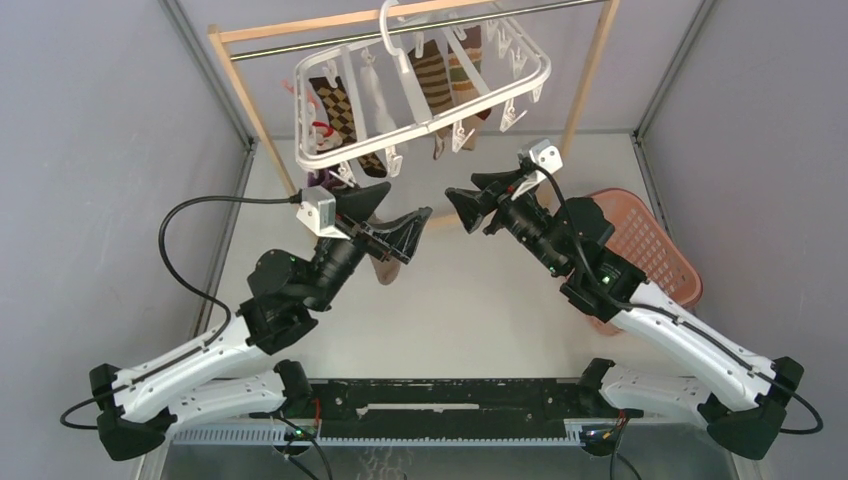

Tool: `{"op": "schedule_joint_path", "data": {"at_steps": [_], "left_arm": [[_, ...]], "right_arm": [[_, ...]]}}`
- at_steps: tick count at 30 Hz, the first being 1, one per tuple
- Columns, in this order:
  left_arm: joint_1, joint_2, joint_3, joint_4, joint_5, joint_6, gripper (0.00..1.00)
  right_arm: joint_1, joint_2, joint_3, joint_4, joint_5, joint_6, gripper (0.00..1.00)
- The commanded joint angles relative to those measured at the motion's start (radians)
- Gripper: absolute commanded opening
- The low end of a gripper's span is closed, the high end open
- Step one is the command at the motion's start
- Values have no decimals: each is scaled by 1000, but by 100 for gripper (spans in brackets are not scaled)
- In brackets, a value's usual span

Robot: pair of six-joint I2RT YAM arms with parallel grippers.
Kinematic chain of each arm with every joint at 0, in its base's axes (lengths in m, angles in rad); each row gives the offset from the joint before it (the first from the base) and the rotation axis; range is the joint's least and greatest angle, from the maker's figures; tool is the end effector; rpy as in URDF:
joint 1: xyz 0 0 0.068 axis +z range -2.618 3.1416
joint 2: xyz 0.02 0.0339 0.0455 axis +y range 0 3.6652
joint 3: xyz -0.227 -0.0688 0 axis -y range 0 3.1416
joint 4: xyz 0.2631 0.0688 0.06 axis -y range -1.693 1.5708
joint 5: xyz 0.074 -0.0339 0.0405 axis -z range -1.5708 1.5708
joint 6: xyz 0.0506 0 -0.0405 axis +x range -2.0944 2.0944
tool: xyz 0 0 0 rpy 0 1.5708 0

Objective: Clip the socks to the hanger
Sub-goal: Open the clamp at the hanger.

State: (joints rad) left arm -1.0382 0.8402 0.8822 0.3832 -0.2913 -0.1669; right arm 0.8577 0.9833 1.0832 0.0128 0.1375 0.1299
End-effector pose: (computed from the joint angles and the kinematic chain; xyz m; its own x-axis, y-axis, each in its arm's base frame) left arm 0.1346 -0.1998 0.4041 0.0915 -0.4687 -0.8786 0.7175 0.6428 -0.2682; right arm 0.1840 0.2022 0.4023 -0.0126 0.1816 -0.9833 -0.6641 0.7337 0.1440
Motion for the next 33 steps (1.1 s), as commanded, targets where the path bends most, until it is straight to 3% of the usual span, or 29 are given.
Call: {"op": "schedule_joint_path", "data": {"at_steps": [1, 10, 18, 25, 33], "left_arm": [[0, -37, -59, 20, -118, 81, 100], [53, -29, -97, 60, -167, 95, 100], [52, -42, -103, 53, -153, 96, 100], [52, -41, -117, 60, -150, 112, 100], [52, -26, -131, 75, -144, 110, 100]], "right_arm": [[22, 28, 6, 121, 5, -32, 64], [64, 59, 34, 172, 43, -120, 64], [133, 113, 64, 230, 85, -220, 80], [244, 171, 107, 293, 182, -364, 80], [261, 232, 159, 309, 188, -384, 80]]}}
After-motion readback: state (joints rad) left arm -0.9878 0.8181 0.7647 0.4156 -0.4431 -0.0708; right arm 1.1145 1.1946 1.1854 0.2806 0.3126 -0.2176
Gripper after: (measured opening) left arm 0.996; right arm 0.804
